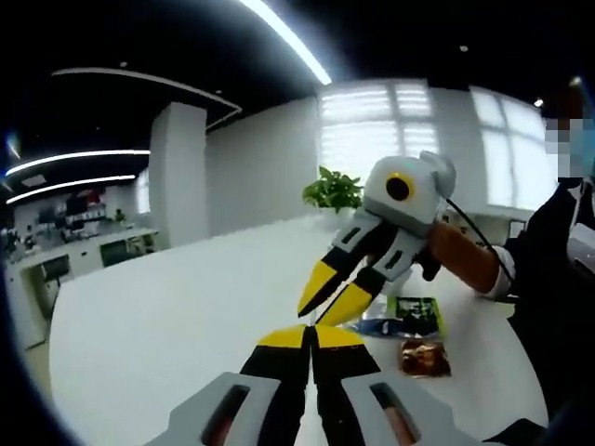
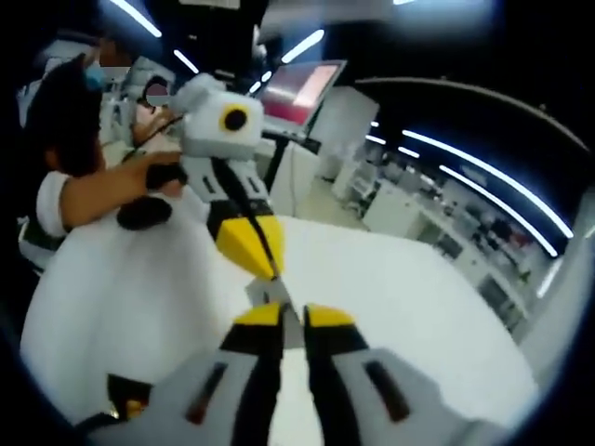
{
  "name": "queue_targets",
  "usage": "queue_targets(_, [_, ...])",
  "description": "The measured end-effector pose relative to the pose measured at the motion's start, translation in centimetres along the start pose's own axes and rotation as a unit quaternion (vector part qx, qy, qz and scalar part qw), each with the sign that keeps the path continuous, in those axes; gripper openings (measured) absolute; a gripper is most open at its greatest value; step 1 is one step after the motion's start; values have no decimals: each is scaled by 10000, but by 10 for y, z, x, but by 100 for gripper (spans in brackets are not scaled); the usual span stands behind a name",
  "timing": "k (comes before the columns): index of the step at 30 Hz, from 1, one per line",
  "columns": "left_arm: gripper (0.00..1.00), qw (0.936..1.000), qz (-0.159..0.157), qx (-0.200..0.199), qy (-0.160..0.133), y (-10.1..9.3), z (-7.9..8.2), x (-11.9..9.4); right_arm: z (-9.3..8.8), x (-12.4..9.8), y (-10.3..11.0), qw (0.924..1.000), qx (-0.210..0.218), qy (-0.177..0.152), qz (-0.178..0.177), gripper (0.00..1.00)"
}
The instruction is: Arrange the skincare products in the storage area until every visible bottle or jar stands upright without overlapping.
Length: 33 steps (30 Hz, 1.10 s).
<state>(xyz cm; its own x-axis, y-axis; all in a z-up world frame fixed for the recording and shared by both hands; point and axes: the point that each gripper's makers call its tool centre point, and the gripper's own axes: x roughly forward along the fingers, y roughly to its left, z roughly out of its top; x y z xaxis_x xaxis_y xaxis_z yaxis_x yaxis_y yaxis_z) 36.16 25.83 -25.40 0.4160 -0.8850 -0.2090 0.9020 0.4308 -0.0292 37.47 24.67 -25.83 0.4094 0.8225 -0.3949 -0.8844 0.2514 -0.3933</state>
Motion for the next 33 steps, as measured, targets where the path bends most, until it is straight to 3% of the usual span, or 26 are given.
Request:
queue_targets(6, [0, 9997, -47, -198, -109, -3, 3, -3, 2, -4, -1, 9998, 177, -105, 29, 21])
queue_targets(17, [0, 9966, -427, -639, -313, -12, 9, -2, -7, -16, 3, 9983, 539, -197, -48, 32])
queue_targets(20, [0, 9957, -522, -703, -301, -16, 8, -1, -7, -20, 5, 9982, 550, -223, -80, 30])
queue_targets(25, [0, 9888, -898, -1069, -524, -27, 15, -3, -5, -25, 7, 9972, 650, -348, -114, 29])
queue_targets(28, [0, 9871, -1020, -1121, -519, -31, 15, -2, 4, -31, 7, 9967, 573, -558, -137, 14])
queue_targets(33, [0, 9857, -976, -1263, -547, -28, 15, 0, 5, -38, 9, 9969, 534, -529, -217, 4])
